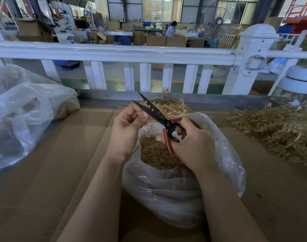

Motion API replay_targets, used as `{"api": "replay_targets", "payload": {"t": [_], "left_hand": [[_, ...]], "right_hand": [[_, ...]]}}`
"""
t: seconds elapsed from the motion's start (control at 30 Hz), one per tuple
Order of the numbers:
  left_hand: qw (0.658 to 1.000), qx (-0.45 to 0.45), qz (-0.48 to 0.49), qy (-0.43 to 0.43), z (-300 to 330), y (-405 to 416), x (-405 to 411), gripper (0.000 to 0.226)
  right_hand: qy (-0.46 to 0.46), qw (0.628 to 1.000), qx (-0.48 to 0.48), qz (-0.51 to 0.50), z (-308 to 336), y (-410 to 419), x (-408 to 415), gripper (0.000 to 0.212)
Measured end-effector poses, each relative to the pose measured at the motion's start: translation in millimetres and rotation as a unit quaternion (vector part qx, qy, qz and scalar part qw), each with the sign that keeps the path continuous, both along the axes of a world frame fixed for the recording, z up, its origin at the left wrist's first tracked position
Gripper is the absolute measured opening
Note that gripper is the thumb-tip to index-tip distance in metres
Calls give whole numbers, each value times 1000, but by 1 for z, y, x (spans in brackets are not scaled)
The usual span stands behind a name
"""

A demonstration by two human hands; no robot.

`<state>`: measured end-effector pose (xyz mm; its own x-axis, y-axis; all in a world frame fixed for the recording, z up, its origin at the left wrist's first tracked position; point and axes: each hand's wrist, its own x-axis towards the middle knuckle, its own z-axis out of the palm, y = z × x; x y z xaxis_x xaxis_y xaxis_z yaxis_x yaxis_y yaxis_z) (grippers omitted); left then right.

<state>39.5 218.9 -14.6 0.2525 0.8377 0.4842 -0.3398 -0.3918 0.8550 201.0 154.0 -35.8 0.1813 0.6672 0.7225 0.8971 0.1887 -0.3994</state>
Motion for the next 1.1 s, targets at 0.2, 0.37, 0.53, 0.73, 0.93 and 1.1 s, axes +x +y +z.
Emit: {"api": "replay_targets", "payload": {"t": [0.2, 0.37, 0.53, 0.73, 0.93, 1.1], "left_hand": [[1000, -1, -2, 4, 1, -1, 0, 15], [1000, -13, 6, 6, 0, 0, -1, 13], [999, 17, -12, 45, 0, -2, 0, 13], [998, 17, -15, 62, -1, -2, 0, 16], [998, 18, -24, 54, -2, 0, -1, 15], [998, 19, -31, 53, -2, 2, 0, 17]], "right_hand": [[-2, 1000, -8, 1, 0, -1, 1, 67], [0, 1000, 1, 2, 0, -1, 0, 65], [10, 1000, 4, -9, 0, -1, -1, 65], [16, 1000, 4, 1, 0, -2, -2, 59], [21, 1000, 6, 11, -1, -1, -1, 55], [22, 1000, 3, 18, 0, -1, -2, 60]]}}
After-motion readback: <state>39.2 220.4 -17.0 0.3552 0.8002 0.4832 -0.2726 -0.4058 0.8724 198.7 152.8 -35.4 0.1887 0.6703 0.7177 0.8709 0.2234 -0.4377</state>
